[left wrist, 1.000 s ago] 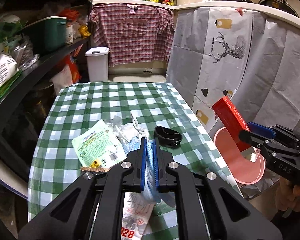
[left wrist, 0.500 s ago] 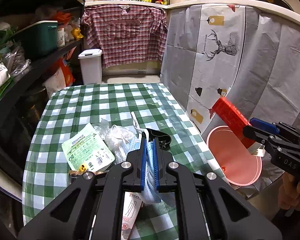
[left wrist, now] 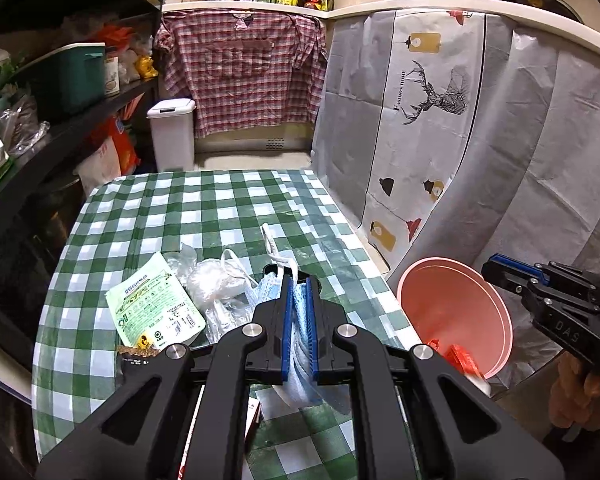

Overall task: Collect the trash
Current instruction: 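Carry the blue mask in the left tool over the bucket and open it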

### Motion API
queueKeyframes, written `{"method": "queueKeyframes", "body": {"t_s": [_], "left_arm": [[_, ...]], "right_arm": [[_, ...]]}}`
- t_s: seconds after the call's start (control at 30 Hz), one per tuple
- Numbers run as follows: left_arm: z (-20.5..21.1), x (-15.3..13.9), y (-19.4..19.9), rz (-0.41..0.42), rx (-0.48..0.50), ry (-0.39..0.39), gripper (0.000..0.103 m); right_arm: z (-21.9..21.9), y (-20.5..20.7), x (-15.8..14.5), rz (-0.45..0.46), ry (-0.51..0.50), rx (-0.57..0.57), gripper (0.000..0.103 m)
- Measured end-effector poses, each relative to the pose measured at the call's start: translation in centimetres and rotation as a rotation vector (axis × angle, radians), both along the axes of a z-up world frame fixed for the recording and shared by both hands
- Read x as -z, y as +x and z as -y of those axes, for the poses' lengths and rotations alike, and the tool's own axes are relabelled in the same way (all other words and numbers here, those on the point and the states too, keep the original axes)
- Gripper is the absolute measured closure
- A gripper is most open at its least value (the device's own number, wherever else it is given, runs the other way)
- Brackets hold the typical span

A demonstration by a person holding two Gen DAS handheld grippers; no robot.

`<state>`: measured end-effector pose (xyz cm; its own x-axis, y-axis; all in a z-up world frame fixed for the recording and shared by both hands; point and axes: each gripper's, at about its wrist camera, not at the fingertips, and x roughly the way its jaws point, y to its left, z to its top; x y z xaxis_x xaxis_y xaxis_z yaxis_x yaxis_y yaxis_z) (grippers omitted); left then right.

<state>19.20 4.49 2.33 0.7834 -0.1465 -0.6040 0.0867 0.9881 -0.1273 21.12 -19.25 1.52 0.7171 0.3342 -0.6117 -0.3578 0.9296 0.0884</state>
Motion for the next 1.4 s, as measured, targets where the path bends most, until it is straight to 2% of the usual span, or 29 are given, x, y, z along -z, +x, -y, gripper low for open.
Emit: {"method": "queueKeyframes", "body": {"t_s": [0.1, 0.13, 0.33, 0.47, 0.53, 0.67, 0.9, 1.03, 1.1, 1.17, 1.4], "left_arm": [[-0.1, 0.1, 0.1, -0.002, -0.001, 0.002, 0.096], [-0.1, 0.1, 0.1, -0.003, -0.001, 0.002, 0.096], [-0.2, 0.0, 0.2, -0.004, 0.004, -0.015, 0.096], [1.2, 0.5, 0.5, -0.019, 0.047, -0.017, 0.096], [2.8, 1.0, 0.6, -0.031, 0.086, -0.007, 0.096], [6.2, 1.8, 1.2, -0.052, 0.164, -0.025, 0.096], [11.8, 3.2, 2.2, -0.081, 0.287, -0.053, 0.096], [14.9, 4.6, 2.9, -0.11, 0.354, -0.048, 0.096], [16.0, 5.1, 3.3, -0.13, 0.387, -0.052, 0.093], [16.9, 5.4, 3.7, -0.134, 0.387, -0.039, 0.076], [15.8, 5.0, 3.9, -0.134, 0.372, -0.063, 0.075]], "right_arm": [[1.1, 0.8, 0.5, -0.042, 0.037, 0.027, 0.073], [1.4, 1.0, 0.6, -0.049, 0.043, 0.037, 0.072], [3.1, 1.8, 1.1, -0.074, 0.076, 0.093, 0.072], [4.2, 1.3, -0.1, -0.038, 0.097, 0.127, 0.068], [4.6, 0.9, -0.6, -0.012, 0.083, 0.146, 0.059], [5.9, 0.7, -0.9, -0.004, 0.066, 0.178, 0.058], [8.5, 0.4, -1.3, 0.035, 0.02, 0.261, 0.045], [10.1, 0.5, -1.5, 0.037, 0.019, 0.305, 0.042], [10.8, 0.6, -1.6, 0.039, 0.031, 0.321, 0.042], [11.3, 0.6, -1.7, 0.039, 0.048, 0.333, 0.042], [11.4, 0.7, -1.7, 0.041, 0.06, 0.333, 0.042]]}}
